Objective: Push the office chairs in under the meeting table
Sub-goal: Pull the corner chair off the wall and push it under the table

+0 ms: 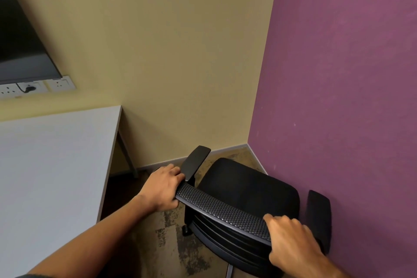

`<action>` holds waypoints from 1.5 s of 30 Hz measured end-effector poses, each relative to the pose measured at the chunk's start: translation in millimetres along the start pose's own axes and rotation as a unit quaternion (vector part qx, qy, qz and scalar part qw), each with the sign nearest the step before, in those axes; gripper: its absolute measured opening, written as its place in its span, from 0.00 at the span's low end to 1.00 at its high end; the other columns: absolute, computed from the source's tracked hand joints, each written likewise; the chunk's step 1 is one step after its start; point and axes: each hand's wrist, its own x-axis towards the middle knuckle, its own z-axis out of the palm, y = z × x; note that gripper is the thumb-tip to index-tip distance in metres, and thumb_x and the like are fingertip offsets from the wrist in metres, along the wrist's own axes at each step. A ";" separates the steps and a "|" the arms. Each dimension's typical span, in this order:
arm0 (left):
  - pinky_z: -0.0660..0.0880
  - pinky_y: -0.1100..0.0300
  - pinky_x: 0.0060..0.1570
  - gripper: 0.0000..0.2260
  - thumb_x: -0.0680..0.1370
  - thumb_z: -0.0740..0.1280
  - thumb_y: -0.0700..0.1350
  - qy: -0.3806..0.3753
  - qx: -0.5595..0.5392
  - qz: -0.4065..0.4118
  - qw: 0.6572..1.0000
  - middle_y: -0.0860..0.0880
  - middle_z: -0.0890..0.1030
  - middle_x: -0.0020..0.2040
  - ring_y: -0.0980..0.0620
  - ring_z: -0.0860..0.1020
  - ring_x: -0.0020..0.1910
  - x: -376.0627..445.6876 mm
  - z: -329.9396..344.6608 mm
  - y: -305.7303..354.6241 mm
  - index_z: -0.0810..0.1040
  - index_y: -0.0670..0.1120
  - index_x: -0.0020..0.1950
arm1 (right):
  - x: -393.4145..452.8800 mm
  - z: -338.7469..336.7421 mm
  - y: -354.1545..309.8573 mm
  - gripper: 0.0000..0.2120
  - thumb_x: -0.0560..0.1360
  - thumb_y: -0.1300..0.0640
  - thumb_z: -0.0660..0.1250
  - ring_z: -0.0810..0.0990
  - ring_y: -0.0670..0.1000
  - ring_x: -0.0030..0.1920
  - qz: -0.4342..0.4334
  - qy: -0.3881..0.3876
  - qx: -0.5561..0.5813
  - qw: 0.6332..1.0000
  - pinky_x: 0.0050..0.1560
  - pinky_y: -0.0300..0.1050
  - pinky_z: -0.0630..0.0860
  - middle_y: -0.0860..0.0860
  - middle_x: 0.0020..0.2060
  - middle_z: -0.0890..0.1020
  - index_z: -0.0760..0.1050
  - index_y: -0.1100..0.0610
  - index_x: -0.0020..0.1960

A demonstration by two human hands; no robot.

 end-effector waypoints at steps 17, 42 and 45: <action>0.73 0.58 0.41 0.17 0.62 0.59 0.58 0.037 0.013 -0.150 0.988 0.52 0.76 0.39 0.52 0.73 0.40 -29.7 7.1 85.1 0.77 0.50 0.42 | 10.9 -5.3 77.7 0.21 0.69 0.62 0.63 0.80 0.51 0.52 -0.117 0.065 -0.032 0.990 0.49 0.45 0.75 0.46 0.51 0.80 0.72 0.50 0.61; 0.74 0.56 0.36 0.10 0.64 0.67 0.54 0.053 0.029 -0.368 0.928 0.49 0.76 0.36 0.49 0.74 0.37 -26.3 14.9 179.5 0.75 0.47 0.37 | 132.7 -38.6 134.3 0.16 0.68 0.54 0.69 0.80 0.49 0.49 -0.233 0.134 -0.104 0.958 0.48 0.46 0.78 0.45 0.45 0.81 0.76 0.47 0.55; 0.75 0.55 0.36 0.11 0.64 0.69 0.53 0.051 0.029 -0.392 0.918 0.48 0.77 0.36 0.49 0.75 0.37 -22.6 14.0 178.7 0.76 0.46 0.37 | 152.8 -45.7 128.1 0.14 0.68 0.54 0.69 0.80 0.49 0.48 -0.257 0.135 -0.108 0.951 0.47 0.47 0.78 0.44 0.45 0.81 0.76 0.47 0.53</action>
